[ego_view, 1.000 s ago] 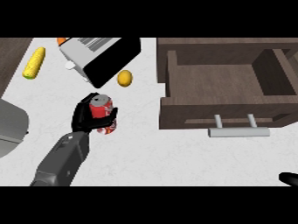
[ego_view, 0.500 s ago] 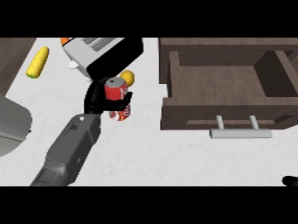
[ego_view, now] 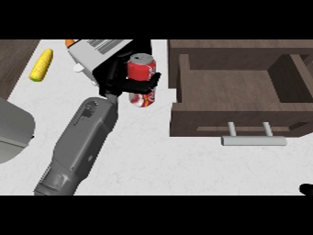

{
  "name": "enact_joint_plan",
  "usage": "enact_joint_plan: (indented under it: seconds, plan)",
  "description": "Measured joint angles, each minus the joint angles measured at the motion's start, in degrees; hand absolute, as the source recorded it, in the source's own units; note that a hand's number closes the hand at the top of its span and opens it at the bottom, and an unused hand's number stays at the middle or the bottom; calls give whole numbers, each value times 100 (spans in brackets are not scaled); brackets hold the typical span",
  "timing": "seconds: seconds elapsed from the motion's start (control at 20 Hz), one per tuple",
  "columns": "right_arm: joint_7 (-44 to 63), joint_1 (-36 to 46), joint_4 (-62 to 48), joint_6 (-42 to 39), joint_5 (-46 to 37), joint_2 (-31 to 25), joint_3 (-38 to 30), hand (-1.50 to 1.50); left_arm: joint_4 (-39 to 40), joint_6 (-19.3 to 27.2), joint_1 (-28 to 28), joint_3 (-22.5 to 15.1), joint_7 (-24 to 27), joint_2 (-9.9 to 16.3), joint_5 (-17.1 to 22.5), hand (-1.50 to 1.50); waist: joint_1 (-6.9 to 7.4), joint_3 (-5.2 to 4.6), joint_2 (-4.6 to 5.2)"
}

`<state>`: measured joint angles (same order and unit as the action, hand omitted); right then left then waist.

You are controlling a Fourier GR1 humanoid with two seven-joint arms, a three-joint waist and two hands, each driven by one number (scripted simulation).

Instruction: Pick up the can, place it into the drawer and close the drawer

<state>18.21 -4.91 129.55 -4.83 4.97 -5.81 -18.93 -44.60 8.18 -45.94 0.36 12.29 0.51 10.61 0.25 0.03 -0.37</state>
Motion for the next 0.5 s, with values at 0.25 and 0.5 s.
enact_joint_plan:
  seconds: [0.25,0.5]
  plan:
    - [84,53,15,37,-71,21,79,-150,-752,351,-366,-209,-932,-18,11,150,-18,-1,9]
    - [71,96,9,14,-33,-26,24,-150,-992,930,-1012,-588,-1634,-41,78,150,-77,-1,23]
